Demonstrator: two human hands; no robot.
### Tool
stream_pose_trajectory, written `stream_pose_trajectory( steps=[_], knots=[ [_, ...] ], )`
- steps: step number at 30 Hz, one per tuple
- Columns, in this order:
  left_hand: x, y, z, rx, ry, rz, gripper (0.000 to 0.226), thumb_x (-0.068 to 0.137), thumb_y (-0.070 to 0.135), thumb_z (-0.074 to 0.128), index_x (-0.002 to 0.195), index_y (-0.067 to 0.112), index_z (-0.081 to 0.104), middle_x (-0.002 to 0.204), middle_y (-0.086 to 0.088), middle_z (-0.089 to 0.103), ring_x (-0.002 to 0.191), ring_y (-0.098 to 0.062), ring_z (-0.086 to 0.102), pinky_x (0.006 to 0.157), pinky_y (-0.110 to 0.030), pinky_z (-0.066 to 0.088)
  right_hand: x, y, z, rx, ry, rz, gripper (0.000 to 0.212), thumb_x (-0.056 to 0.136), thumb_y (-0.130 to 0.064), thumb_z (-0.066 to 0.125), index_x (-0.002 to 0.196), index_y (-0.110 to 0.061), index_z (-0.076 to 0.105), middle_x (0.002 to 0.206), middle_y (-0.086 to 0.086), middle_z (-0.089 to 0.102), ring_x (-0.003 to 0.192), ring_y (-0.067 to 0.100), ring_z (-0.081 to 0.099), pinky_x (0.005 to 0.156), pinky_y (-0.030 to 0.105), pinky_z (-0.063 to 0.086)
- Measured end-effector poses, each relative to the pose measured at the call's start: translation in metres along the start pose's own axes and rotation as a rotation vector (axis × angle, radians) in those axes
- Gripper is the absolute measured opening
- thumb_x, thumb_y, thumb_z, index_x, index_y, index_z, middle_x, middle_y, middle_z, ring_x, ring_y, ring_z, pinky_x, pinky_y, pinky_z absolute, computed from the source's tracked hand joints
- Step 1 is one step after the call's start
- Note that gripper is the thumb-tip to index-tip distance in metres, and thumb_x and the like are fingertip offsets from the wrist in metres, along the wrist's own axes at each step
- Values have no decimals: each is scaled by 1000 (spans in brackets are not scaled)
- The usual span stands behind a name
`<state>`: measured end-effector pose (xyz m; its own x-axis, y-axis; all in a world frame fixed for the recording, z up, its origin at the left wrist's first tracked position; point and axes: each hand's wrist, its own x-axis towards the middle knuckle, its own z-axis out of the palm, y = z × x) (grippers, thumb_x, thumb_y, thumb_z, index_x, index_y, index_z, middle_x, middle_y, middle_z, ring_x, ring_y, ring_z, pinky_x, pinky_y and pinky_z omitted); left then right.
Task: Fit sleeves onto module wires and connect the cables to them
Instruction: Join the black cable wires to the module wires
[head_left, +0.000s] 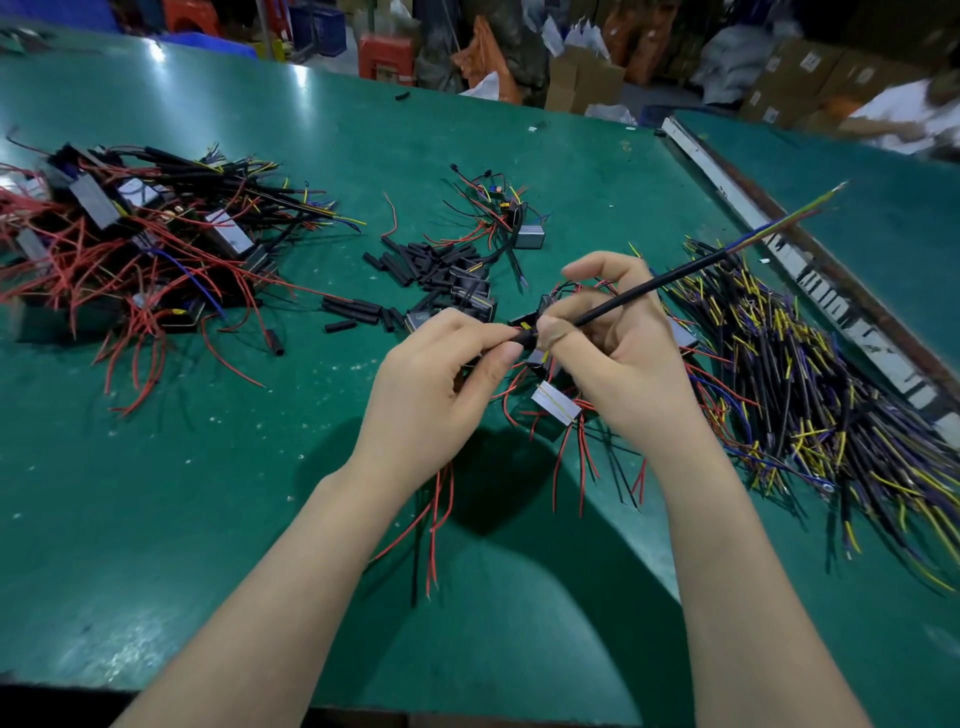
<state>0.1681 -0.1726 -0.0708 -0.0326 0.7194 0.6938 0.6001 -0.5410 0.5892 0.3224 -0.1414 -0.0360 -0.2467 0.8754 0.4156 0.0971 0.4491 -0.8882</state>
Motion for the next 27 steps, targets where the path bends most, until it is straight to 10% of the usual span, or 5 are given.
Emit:
stream_pose_trajectory(
  steps=[13, 17, 20, 27],
  knots=[
    [1, 6, -1, -46, 83, -74, 14, 89, 15, 62, 91, 7, 73, 80, 2, 58, 68, 5, 45, 67, -10, 33, 0, -4, 13, 147, 205, -25, 21, 92, -16, 61, 104, -21, 45, 77, 16, 62, 55, 2, 53, 57, 18, 40],
    [1, 3, -1, -48, 102, -81, 15, 89, 17, 63, 92, 8, 73, 81, 2, 59, 67, 4, 46, 67, -9, 33, -2, -4, 13, 42, 216, -114, 23, 87, -16, 68, 96, -25, 49, 79, 0, 65, 73, 26, 64, 68, 29, 48],
    [0, 3, 1, -33, 56, -37, 15, 88, 17, 64, 93, 7, 74, 82, -2, 63, 68, -1, 50, 65, -16, 38, -2, -3, 13, -22, 233, -172, 28, 84, -12, 72, 90, -27, 49, 74, -18, 64, 68, 8, 61, 67, 21, 48],
    [0, 5, 5, -56, 103, -76, 14, 88, 18, 63, 94, 9, 71, 82, 1, 60, 67, 2, 44, 63, -10, 33, -2, -5, 15, -21, 222, -136, 24, 84, -18, 70, 90, -27, 48, 72, -12, 61, 70, 18, 62, 67, 37, 47]
  ],
)
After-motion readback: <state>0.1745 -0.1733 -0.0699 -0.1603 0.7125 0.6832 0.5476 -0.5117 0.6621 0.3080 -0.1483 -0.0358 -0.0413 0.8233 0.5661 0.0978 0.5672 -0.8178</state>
